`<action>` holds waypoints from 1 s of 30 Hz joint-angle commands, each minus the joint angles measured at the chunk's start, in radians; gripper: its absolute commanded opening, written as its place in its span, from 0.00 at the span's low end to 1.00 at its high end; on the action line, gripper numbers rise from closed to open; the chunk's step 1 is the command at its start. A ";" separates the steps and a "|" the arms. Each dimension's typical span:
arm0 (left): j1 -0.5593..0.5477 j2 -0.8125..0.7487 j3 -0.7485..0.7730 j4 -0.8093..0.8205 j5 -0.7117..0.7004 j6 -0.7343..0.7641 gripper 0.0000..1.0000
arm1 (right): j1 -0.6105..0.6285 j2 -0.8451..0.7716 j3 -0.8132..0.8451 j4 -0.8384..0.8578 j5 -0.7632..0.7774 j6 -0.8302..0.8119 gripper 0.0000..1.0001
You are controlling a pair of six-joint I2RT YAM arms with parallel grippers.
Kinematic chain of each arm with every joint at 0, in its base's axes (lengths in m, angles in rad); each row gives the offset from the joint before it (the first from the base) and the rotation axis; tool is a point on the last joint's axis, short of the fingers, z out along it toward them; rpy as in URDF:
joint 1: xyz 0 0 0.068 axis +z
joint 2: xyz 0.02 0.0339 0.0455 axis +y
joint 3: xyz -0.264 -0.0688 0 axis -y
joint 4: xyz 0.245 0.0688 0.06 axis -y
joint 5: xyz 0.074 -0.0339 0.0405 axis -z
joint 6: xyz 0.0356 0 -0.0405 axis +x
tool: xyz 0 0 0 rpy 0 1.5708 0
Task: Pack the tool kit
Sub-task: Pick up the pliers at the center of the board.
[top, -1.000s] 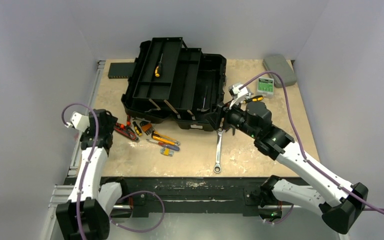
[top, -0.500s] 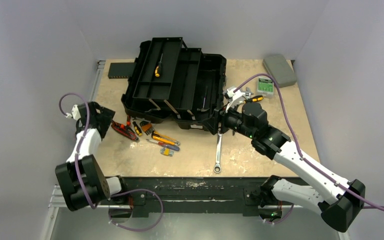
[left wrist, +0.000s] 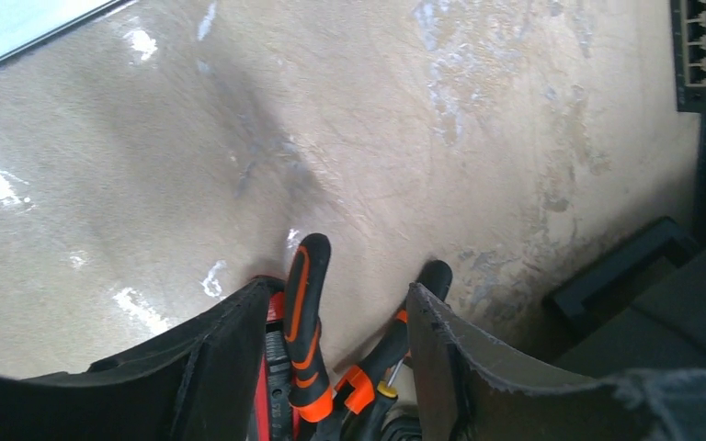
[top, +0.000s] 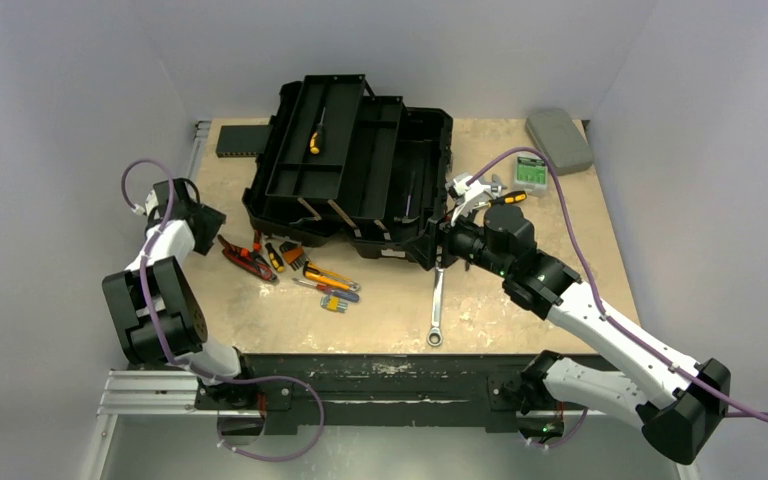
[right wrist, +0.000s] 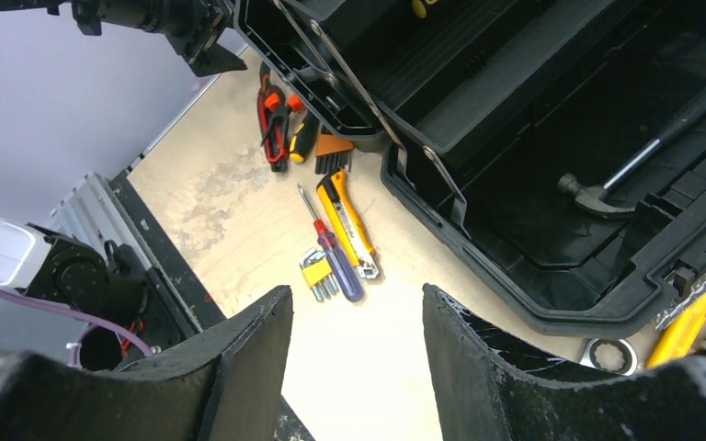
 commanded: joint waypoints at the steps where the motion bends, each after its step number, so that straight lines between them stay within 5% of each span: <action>1: 0.008 0.024 0.052 -0.067 -0.055 -0.002 0.54 | 0.002 0.000 0.014 0.040 0.002 0.002 0.53; 15: -0.008 0.111 0.045 -0.032 0.001 -0.014 0.44 | 0.001 -0.003 0.011 0.034 0.017 0.010 0.53; 17: -0.010 0.113 0.051 -0.043 0.002 -0.009 0.38 | 0.001 -0.008 0.007 0.037 0.017 0.012 0.52; 20: -0.011 0.108 0.047 -0.052 0.004 -0.011 0.11 | 0.002 -0.015 0.004 0.035 0.019 0.013 0.53; 24: -0.015 0.075 0.035 -0.069 -0.004 -0.005 0.00 | 0.002 -0.022 -0.002 0.030 0.024 0.012 0.52; 30: -0.026 -0.120 -0.009 -0.115 -0.121 -0.043 0.00 | 0.002 -0.030 -0.008 0.027 0.026 0.013 0.53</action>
